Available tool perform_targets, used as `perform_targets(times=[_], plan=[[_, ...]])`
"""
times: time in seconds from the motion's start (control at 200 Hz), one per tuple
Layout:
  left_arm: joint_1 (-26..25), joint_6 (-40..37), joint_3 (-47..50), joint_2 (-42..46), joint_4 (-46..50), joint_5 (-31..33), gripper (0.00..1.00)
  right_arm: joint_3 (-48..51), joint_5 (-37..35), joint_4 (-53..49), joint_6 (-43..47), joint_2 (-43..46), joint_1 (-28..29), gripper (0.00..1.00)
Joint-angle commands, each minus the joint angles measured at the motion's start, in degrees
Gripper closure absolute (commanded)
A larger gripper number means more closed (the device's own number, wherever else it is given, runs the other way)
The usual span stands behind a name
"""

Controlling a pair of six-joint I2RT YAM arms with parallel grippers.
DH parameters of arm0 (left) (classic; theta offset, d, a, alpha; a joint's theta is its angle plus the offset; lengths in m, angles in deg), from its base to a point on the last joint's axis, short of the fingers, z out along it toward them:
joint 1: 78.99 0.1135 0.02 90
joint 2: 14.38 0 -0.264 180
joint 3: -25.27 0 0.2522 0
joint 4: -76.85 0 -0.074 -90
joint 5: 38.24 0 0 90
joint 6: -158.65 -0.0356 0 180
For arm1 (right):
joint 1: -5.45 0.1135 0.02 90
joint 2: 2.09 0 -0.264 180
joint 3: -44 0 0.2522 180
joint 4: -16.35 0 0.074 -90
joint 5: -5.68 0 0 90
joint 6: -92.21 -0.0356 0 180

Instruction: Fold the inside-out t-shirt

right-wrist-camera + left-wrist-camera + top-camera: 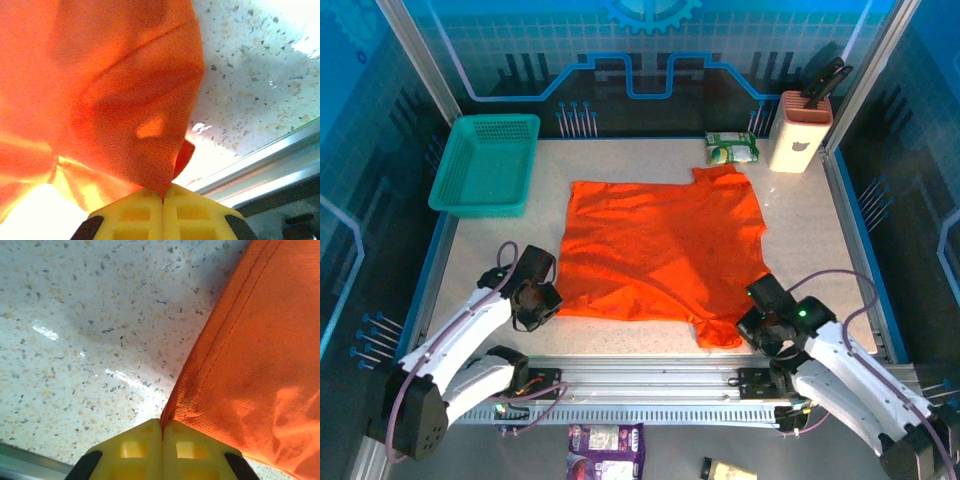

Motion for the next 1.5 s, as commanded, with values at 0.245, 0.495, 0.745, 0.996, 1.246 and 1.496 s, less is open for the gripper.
perform_targets(times=[0.245, 0.495, 0.745, 0.996, 1.246, 1.496], plan=[[-0.17, -0.95, -8.54, 2.75, 11.37, 5.27, 1.0, -12.45, -4.25, -11.83, 9.81, -2.13, -6.99, 1.0], [2.73, -7.16, -15.19, -5.27, 7.33, 6.54, 1.0, -17.79, -2.39, -2.83, 20.62, -11.9, -12.95, 1.0], [5.9, -13.41, -20.82, -15.96, 2.27, 6.12, 1.0, -21.03, -1.3, 6.49, 27.94, -22.23, -17.65, 1.0], [8.35, -19.71, -25.57, -28.1, -2.79, 5.15, 1.0, -27.31, 0.52, 14.06, 32.9, -34.72, -20.6, 1.0], [9.23, -23.1, -29.65, -37.19, -5.68, 5.91, 1.0, -31.57, 0.77, 18.23, 36.25, -45.0, -21.72, 1.0], [9.33, -25.03, -33.64, -43.65, -5.15, 7.1, 0.97, -32.37, 0.51, 20.02, 36.59, -51.27, -22.48, 1.0]])
